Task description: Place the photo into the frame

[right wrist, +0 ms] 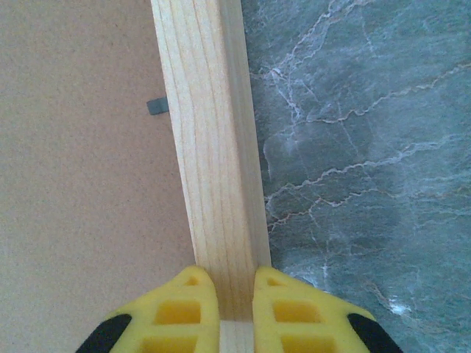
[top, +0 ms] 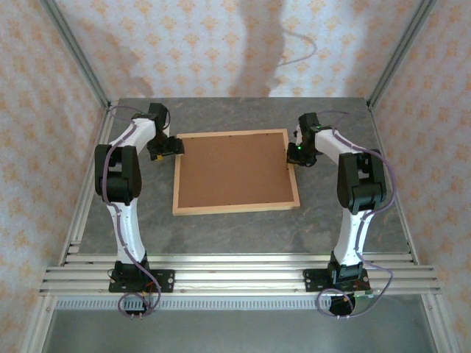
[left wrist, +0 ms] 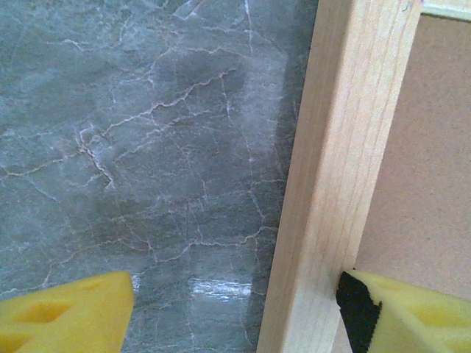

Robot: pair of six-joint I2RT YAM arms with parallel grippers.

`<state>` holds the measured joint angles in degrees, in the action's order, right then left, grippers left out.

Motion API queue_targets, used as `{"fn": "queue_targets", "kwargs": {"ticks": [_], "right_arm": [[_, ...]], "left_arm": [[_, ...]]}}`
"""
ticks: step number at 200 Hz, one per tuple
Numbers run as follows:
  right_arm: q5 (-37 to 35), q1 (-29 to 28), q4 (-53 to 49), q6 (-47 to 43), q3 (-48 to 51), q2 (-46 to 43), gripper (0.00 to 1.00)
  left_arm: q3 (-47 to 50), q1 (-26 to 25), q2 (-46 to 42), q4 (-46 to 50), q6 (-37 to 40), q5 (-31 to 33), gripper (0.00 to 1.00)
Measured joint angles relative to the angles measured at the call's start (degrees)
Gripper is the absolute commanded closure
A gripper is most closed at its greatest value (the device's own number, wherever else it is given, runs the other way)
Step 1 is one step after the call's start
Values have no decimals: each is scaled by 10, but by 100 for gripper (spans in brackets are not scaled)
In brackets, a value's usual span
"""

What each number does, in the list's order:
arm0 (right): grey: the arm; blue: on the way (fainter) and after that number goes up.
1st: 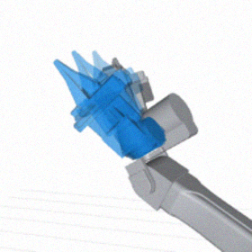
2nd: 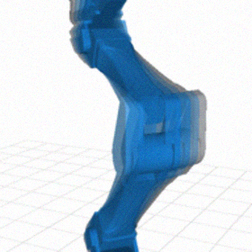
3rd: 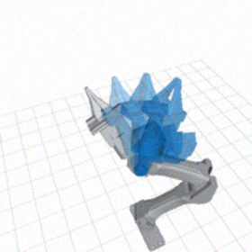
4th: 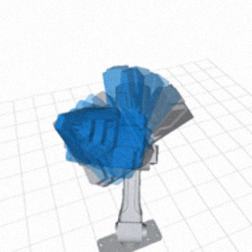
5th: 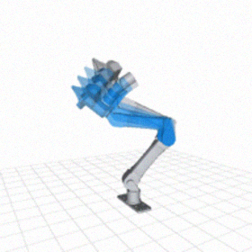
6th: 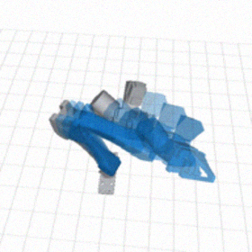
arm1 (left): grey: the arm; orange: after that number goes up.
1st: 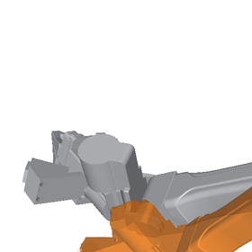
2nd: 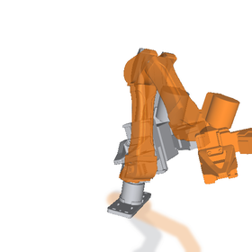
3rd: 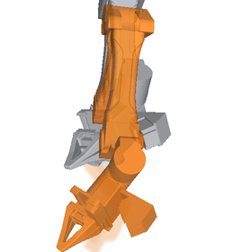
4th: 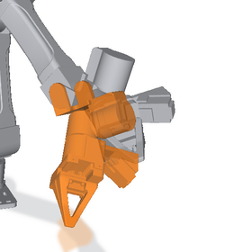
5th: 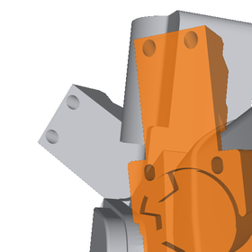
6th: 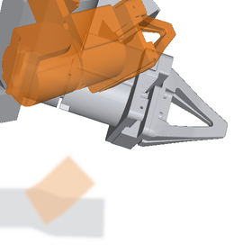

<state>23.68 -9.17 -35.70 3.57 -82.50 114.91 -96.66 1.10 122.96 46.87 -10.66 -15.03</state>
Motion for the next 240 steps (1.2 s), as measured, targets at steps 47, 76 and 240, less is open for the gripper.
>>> {"fn": "queue_targets", "kwargs": {"ticks": [47, 76, 240], "right_arm": [[1, 0, -12, -7, -10, 5, 89], [-1, -2, -28, -14, -23, 12, 89], [-26, -10, -44, -19, -37, 17, 90]], "left_arm": [[-17, -3, 17, 15, 8, -12, 23], [-23, -13, 25, 20, 9, -8, 24], [-59, -60, 11, 68, -10, 1, 16]]}}
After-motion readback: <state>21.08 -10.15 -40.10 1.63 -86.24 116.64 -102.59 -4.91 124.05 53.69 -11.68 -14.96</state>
